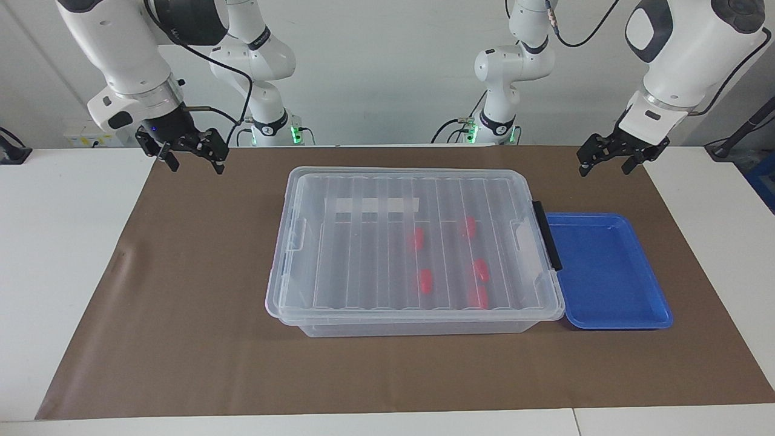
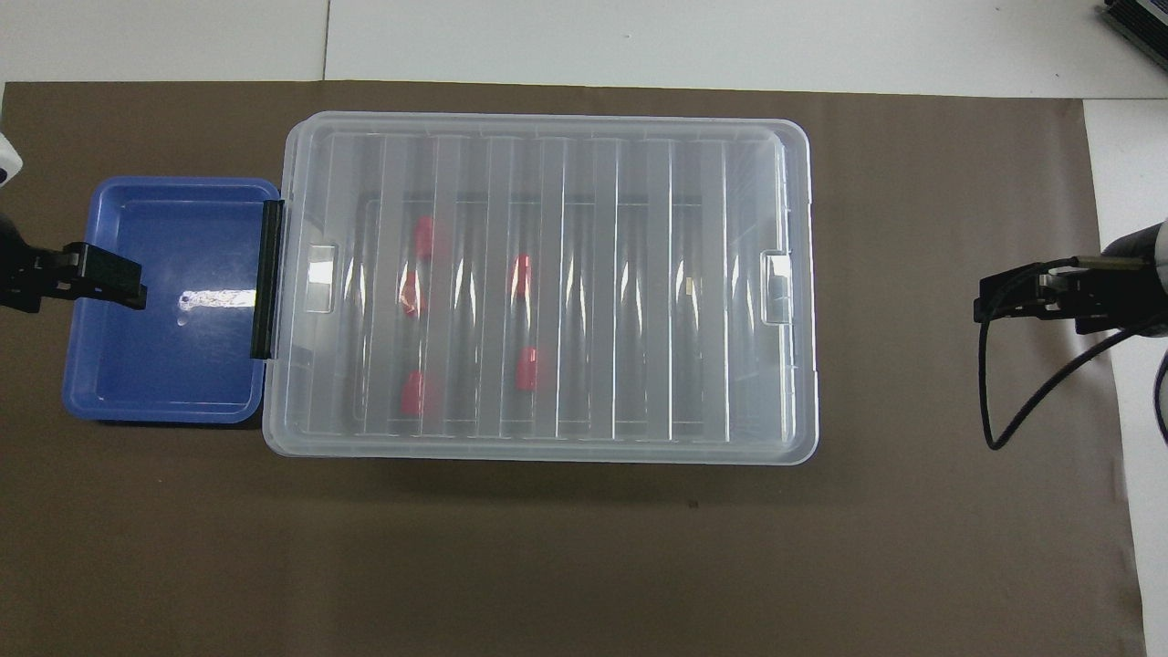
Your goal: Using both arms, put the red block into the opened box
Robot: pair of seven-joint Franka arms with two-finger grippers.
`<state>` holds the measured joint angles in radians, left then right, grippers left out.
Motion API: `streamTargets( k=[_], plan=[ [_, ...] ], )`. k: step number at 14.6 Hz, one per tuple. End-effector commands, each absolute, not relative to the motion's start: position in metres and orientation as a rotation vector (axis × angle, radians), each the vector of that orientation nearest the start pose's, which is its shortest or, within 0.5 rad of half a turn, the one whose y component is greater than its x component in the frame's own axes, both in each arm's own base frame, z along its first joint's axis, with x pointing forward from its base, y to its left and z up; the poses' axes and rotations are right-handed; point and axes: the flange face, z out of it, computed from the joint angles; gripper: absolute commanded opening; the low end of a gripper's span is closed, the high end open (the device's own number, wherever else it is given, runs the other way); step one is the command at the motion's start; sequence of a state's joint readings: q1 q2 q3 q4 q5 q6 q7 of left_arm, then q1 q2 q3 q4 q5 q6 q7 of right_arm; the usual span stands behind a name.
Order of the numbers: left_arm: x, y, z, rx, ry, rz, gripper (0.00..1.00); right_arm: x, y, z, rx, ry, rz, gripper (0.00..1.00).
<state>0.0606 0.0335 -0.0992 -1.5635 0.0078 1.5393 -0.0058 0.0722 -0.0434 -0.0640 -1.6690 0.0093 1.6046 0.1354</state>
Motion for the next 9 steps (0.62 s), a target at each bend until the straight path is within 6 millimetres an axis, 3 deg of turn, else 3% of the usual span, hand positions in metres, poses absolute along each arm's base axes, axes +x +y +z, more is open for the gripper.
streamTargets(
  k=[1, 9],
  plan=[
    [0.5543, -0.0192, 0.6069, -3.139, 0.046, 0.065, 1.0, 0.54, 0.0023, 0.6062, -3.136, 0.229, 0.051, 1.0],
    [0.5541, -0.0184, 0.6067, -3.139, 0.043, 0.067, 1.0, 0.5396, 0.0025, 0.6057, -3.15, 0.222, 0.049, 1.0]
  ],
)
